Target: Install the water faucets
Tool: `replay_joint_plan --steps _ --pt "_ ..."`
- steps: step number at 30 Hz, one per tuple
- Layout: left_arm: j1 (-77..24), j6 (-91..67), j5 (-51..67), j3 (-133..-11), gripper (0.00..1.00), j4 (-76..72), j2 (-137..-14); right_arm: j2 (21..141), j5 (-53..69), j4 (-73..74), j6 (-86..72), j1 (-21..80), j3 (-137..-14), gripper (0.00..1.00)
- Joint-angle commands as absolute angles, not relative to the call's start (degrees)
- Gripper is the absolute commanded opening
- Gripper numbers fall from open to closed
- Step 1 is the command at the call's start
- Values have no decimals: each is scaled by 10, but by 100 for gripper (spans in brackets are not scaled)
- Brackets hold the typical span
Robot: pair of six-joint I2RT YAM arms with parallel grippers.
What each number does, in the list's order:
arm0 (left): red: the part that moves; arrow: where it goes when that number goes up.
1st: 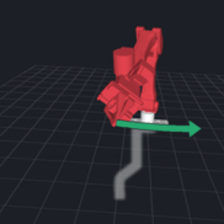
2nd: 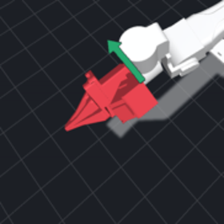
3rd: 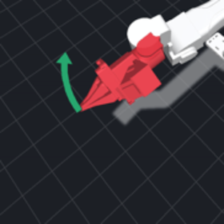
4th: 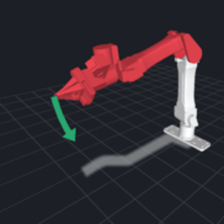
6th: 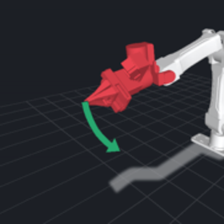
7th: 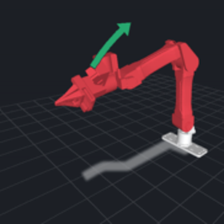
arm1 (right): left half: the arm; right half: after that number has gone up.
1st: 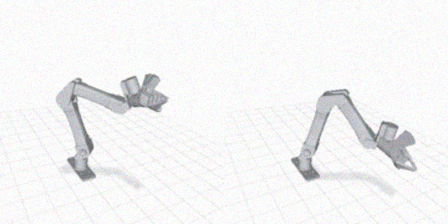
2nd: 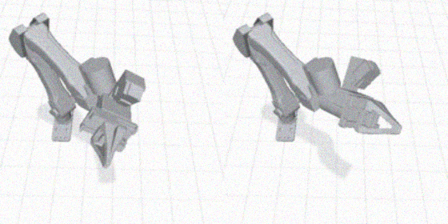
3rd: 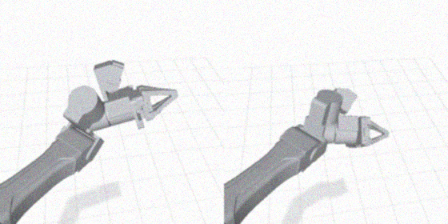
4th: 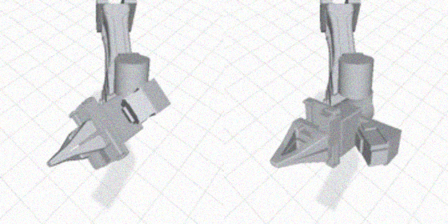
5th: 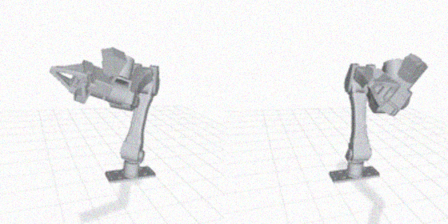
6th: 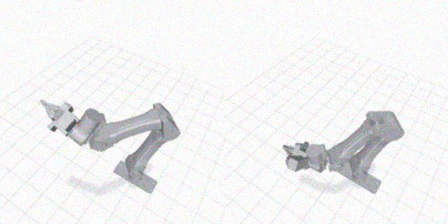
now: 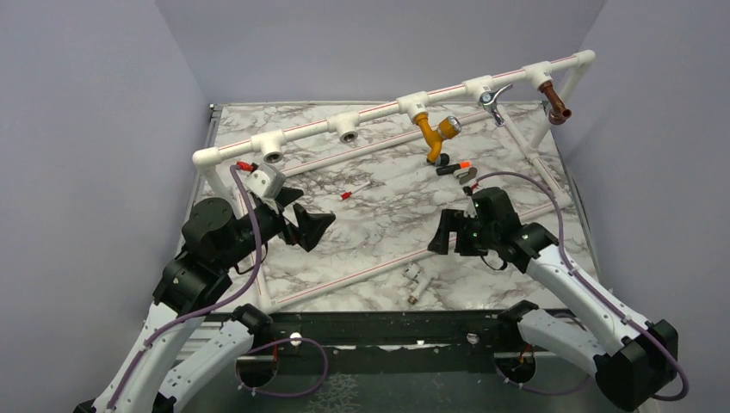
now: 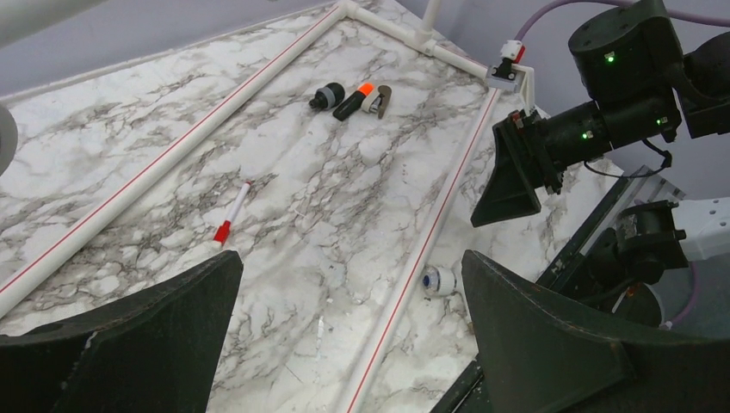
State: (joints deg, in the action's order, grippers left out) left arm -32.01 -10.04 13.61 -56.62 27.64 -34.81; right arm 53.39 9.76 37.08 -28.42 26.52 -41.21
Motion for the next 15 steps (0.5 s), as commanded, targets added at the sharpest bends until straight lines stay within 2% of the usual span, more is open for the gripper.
replay_joint_plan --steps 1,9,15 --pt "-322 -109 122 -570 99 300 -342 562 45 347 -316 315 -406 84" --pt "-322 -111 124 -562 99 315 -337 635 -34 335 -314 428 -427 81" --pt "-322 -110 128 -559 99 327 -338 694 -45 291 -279 505 -438 80"
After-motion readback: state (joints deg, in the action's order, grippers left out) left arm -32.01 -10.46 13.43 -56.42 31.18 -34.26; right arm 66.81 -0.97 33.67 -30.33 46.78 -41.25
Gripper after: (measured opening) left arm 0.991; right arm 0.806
